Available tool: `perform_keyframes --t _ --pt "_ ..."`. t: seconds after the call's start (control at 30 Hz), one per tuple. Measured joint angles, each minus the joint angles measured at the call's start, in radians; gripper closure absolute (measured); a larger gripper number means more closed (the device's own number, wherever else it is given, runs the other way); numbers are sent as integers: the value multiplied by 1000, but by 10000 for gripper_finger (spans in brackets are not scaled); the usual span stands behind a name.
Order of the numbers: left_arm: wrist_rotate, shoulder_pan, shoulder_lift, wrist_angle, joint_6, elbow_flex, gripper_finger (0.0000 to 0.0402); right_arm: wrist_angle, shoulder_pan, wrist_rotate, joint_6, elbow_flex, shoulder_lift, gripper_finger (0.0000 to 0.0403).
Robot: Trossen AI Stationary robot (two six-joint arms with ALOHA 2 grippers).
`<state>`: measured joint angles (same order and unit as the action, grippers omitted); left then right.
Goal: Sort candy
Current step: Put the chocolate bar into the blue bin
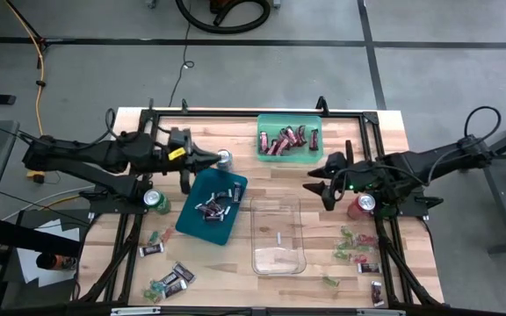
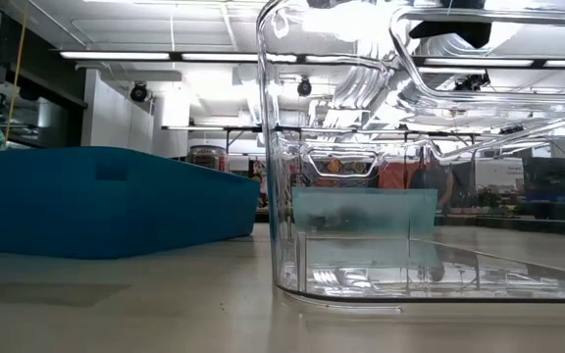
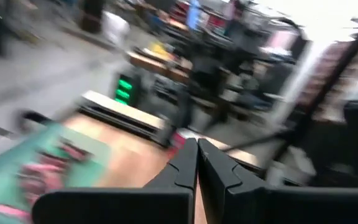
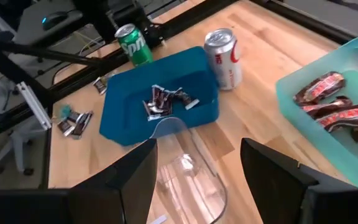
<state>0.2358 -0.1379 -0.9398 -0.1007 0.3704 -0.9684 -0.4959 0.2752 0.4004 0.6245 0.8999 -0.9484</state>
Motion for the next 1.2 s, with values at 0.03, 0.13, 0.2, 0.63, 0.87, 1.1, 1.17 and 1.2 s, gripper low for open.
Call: perform_keyframes --t 0.03,0.13,0.2,0.63,0.87,1.1,1.17,1.2 --pt "-48 0 -2 -7 37 0 400 -2 0 6 -3 0 1 179" --pt "-173 -11 -1 -49 130 -5 387 -2 0 16 -19 0 1 179" --pt "-209 -50 -9 -153 181 -36 371 -2 0 17 -23 1 0 179" --pt "-182 -522 -311 -897 69 -305 205 -42 0 18 -56 2 -1 179" --pt "-109 -713 -528 -912 37 -208 177 -40 0 26 -48 2 -1 179" --pt "-187 -738 -652 -670 21 -66 177 -48 0 27 -26 2 -2 179" --pt "-178 -727 -673 -638 32 -41 177 -58 0 27 -20 2 -2 179" --pt "-177 -723 -679 -623 43 -28 177 -60 0 27 -20 2 -2 179"
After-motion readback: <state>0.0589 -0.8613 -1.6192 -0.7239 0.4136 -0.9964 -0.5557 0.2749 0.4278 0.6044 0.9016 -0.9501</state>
